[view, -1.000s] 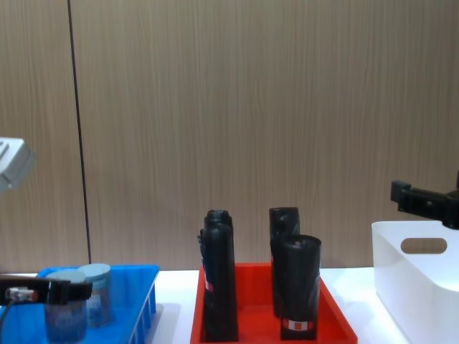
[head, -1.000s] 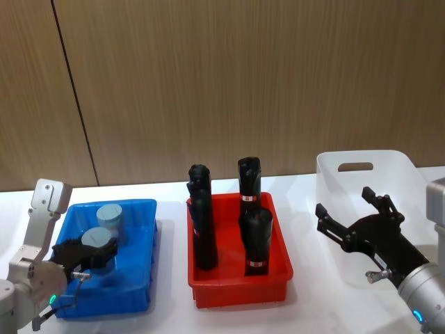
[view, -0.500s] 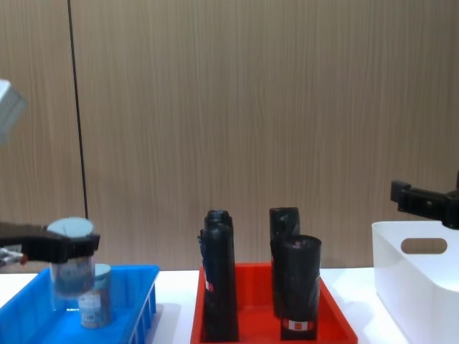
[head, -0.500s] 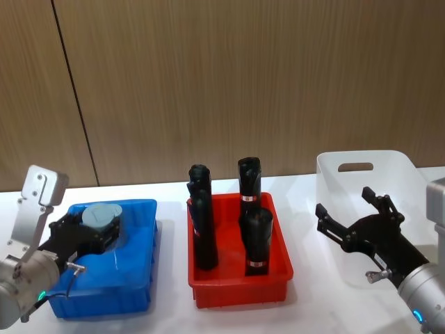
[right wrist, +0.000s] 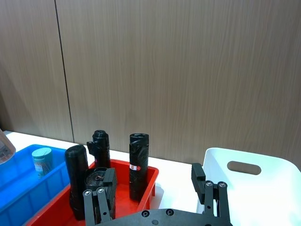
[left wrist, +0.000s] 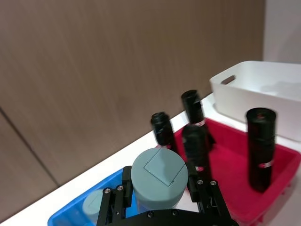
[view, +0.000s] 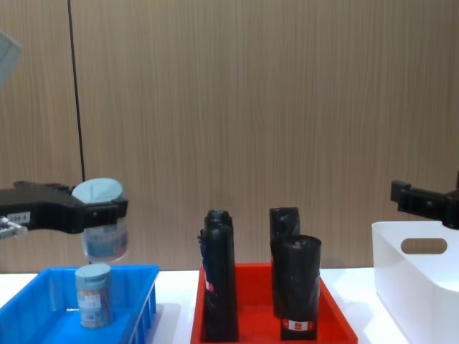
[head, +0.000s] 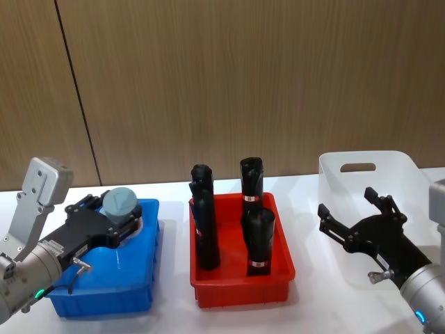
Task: Pick the cotton swabs from the blue box and place them into the white box.
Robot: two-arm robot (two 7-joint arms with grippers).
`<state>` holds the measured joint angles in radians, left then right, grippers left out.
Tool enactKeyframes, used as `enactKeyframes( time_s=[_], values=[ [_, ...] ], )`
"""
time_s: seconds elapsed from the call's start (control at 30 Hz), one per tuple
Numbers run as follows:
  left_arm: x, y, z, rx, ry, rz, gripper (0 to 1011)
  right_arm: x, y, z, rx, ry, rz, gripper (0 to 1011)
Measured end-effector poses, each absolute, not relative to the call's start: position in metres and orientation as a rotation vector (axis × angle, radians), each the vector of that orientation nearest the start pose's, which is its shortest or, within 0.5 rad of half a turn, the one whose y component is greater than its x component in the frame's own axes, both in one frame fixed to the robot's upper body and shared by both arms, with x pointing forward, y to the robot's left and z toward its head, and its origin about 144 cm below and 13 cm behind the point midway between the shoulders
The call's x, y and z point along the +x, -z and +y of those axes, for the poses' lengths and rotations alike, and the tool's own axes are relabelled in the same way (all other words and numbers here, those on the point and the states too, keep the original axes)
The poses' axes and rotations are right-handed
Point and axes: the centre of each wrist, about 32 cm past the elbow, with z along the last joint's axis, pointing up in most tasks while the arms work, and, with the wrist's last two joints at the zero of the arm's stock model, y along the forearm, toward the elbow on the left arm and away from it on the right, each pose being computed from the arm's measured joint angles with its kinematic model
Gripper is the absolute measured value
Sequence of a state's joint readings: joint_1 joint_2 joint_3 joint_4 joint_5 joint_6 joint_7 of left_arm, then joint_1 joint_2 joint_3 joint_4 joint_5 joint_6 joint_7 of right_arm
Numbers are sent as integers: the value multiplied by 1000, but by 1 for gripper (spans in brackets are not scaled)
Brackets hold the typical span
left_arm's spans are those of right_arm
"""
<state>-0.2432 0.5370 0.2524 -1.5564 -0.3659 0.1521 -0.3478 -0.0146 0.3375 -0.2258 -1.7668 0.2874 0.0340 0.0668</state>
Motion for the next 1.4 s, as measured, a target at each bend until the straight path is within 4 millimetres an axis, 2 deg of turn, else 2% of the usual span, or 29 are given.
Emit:
enactKeyframes(
  time_s=[0.6, 1.07, 1.4],
  values=[
    [518, -1230, 315, 97, -767, -136, 671, 443, -1189, -237, 26, 1230, -75, 1002],
    [533, -1227, 320, 11, -538, -119, 671, 443, -1189, -237, 26, 1229, -75, 1002],
    [540, -1226, 323, -13, -440, -104, 671, 443, -1189, -237, 26, 1229, -75, 1002]
  ],
)
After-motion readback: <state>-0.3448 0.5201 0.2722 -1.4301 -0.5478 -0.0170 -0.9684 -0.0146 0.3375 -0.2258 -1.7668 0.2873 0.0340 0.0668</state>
